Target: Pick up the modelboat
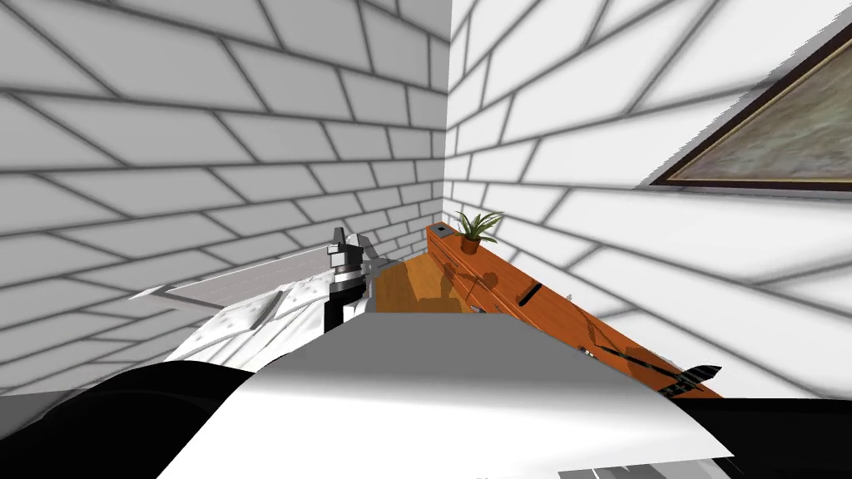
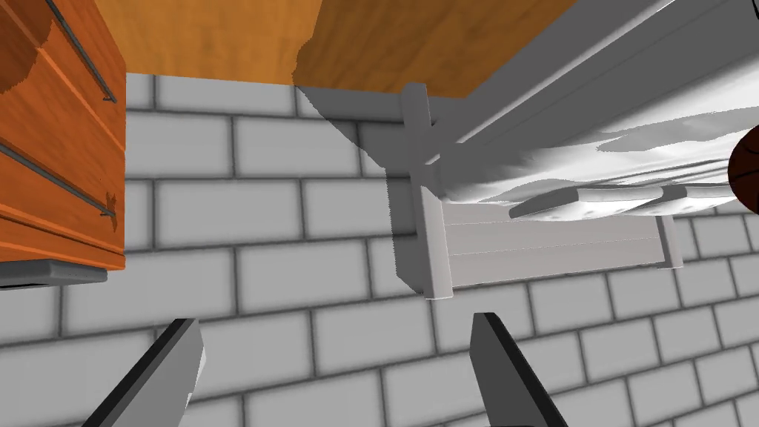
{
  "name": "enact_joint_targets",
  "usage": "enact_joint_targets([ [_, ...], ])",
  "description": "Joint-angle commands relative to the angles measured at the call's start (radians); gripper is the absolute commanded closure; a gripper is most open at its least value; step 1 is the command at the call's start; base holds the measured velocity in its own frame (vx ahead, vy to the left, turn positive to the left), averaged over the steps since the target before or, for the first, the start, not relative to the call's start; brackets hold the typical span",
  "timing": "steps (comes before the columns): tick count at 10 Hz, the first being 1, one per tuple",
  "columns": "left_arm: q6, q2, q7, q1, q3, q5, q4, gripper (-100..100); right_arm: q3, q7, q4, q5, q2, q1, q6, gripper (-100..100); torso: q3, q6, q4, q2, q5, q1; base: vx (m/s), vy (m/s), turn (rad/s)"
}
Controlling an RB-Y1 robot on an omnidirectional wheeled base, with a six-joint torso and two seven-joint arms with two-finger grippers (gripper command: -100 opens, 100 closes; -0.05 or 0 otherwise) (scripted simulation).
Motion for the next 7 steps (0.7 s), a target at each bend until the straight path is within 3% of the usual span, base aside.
enact_joint_targets([
  [1, 0.0, 0.0, 0.0, 0.0, 0.0, 0.0, 0.0, 0, 0.019, 0.037, 0.026, 0.018, -0.013, 0.003, 0.018, -100, 0.0, 0.0, 0.0, 0.0, 0.0, 0.0, 0.037, -0.032, 0.128],
  [2, 0.0, 0.0, 0.0, 0.0, 0.0, 0.0, 0.0, 0, 0.05, 0.07, 0.066, 0.048, -0.045, -0.003, 0.034, -100, 0.0, 0.001, 0.0, 0.0, 0.0, 0.0, 0.055, -0.03, 0.221],
  [4, 0.0, 0.0, 0.0, 0.0, 0.0, 0.0, 0.0, 0, 0.05, 0.085, 0.073, 0.048, -0.045, -0.003, 0.034, -100, 0.0, 0.001, 0.0, 0.0, 0.0, 0.0, 0.028, -0.023, 0.035],
  [7, 0.0, 0.0, 0.0, 0.0, 0.0, 0.0, 0.0, 0, 0.109, 0.177, 0.153, 0.104, -0.104, -0.015, 0.065, -100, 0.001, 0.001, 0.0, 0.001, 0.0, 0.001, 0.031, -0.03, 0.157],
])
